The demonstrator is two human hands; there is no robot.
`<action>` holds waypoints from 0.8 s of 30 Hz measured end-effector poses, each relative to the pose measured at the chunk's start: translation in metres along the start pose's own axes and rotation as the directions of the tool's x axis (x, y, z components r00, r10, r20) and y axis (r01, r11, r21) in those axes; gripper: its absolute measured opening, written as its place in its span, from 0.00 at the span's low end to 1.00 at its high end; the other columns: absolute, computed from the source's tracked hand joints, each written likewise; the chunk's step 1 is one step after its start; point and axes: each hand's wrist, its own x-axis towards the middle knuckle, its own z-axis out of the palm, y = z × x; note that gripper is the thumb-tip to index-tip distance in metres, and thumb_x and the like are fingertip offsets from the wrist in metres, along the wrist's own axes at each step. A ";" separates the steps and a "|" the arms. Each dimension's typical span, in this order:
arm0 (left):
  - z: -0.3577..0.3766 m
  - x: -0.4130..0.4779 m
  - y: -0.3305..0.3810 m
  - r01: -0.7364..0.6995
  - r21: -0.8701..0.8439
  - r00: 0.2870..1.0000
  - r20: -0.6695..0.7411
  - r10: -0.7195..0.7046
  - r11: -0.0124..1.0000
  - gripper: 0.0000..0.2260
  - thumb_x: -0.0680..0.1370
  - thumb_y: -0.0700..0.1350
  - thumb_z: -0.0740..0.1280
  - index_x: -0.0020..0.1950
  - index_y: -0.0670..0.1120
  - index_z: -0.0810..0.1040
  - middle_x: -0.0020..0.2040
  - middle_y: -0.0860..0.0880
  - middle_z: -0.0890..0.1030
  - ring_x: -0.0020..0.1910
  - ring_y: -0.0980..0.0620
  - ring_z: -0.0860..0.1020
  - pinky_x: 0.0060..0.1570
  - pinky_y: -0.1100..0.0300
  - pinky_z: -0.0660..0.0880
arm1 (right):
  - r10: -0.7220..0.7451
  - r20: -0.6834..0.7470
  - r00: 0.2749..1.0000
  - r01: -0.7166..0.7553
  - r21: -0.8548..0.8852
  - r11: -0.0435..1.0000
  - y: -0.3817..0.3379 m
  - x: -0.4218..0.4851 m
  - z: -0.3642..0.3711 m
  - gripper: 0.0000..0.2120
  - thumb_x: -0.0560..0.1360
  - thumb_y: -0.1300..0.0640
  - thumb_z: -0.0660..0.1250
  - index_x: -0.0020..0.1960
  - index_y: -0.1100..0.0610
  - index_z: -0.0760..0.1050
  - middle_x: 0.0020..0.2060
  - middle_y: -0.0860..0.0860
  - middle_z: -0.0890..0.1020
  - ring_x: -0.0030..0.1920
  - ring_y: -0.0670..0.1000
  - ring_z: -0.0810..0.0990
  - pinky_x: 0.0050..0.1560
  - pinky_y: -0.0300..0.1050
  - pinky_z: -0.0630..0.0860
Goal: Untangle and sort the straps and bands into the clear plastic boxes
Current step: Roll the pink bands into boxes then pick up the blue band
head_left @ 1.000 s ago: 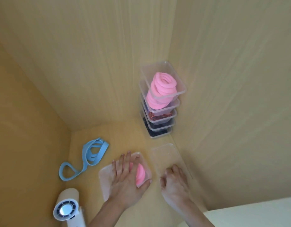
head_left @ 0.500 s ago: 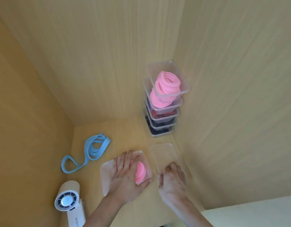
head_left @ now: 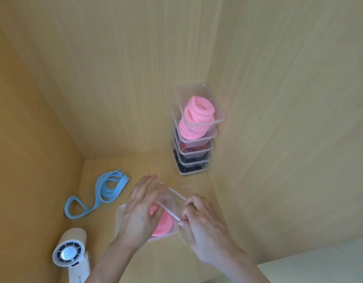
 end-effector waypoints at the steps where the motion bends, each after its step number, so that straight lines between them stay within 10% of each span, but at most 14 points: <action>1: -0.004 0.002 -0.001 -0.026 0.012 0.999 -0.029 0.027 1.000 0.15 0.74 0.45 0.67 0.58 0.59 0.81 0.71 0.60 0.71 0.75 0.58 0.65 0.64 0.57 0.71 | -0.008 0.005 1.000 0.008 0.025 1.000 0.000 0.002 -0.001 0.04 0.77 0.52 0.64 0.45 0.50 0.70 0.50 0.44 0.68 0.51 0.48 0.74 0.54 0.39 0.64; 8: -0.030 -0.009 -0.014 0.136 0.027 0.977 -0.172 -0.129 0.990 0.09 0.72 0.38 0.72 0.46 0.52 0.84 0.50 0.63 0.77 0.52 0.60 0.78 0.54 0.66 0.72 | 0.008 -0.040 0.999 0.003 0.259 0.966 -0.008 0.018 -0.015 0.05 0.78 0.51 0.64 0.48 0.48 0.66 0.50 0.41 0.68 0.52 0.45 0.71 0.52 0.38 0.65; 17: -0.064 -0.025 -0.007 0.372 -0.178 0.877 -0.255 -0.408 0.911 0.16 0.73 0.38 0.77 0.50 0.58 0.80 0.51 0.67 0.81 0.52 0.68 0.78 0.51 0.78 0.68 | 0.127 -0.175 0.976 -0.035 0.454 0.890 -0.012 0.046 -0.001 0.16 0.77 0.61 0.67 0.48 0.42 0.65 0.43 0.39 0.74 0.46 0.43 0.75 0.46 0.36 0.68; 24: -0.081 -0.022 -0.007 0.405 -0.474 0.775 -0.276 -0.569 0.782 0.11 0.77 0.40 0.73 0.57 0.52 0.80 0.47 0.52 0.85 0.48 0.53 0.83 0.51 0.59 0.78 | 0.280 -0.197 0.939 -0.024 0.777 0.628 -0.020 0.072 0.006 0.14 0.78 0.68 0.67 0.47 0.49 0.72 0.40 0.41 0.78 0.41 0.47 0.78 0.44 0.39 0.74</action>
